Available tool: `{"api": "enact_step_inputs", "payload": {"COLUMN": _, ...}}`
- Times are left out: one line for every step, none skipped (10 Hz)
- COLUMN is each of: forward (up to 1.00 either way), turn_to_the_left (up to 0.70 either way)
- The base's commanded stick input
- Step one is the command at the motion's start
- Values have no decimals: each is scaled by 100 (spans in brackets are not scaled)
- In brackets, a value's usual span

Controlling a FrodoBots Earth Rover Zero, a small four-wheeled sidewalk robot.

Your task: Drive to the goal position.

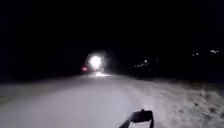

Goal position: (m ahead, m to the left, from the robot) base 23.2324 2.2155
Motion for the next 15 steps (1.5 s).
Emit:
{"api": "enact_step_inputs", "payload": {"forward": 100, "turn_to_the_left": 0}}
{"api": "enact_step_inputs", "payload": {"forward": 100, "turn_to_the_left": 0}}
{"api": "enact_step_inputs", "payload": {"forward": 100, "turn_to_the_left": 0}}
{"api": "enact_step_inputs", "payload": {"forward": 100, "turn_to_the_left": 0}}
{"api": "enact_step_inputs", "payload": {"forward": 100, "turn_to_the_left": 0}}
{"api": "enact_step_inputs", "payload": {"forward": 100, "turn_to_the_left": 0}}
{"api": "enact_step_inputs", "payload": {"forward": 100, "turn_to_the_left": 0}}
{"api": "enact_step_inputs", "payload": {"forward": 100, "turn_to_the_left": 0}}
{"api": "enact_step_inputs", "payload": {"forward": 100, "turn_to_the_left": 0}}
{"api": "enact_step_inputs", "payload": {"forward": 100, "turn_to_the_left": 0}}
{"api": "enact_step_inputs", "payload": {"forward": 100, "turn_to_the_left": 0}}
{"api": "enact_step_inputs", "payload": {"forward": 100, "turn_to_the_left": 0}}
{"api": "enact_step_inputs", "payload": {"forward": 100, "turn_to_the_left": 0}}
{"api": "enact_step_inputs", "payload": {"forward": 100, "turn_to_the_left": 0}}
{"api": "enact_step_inputs", "payload": {"forward": 100, "turn_to_the_left": 0}}
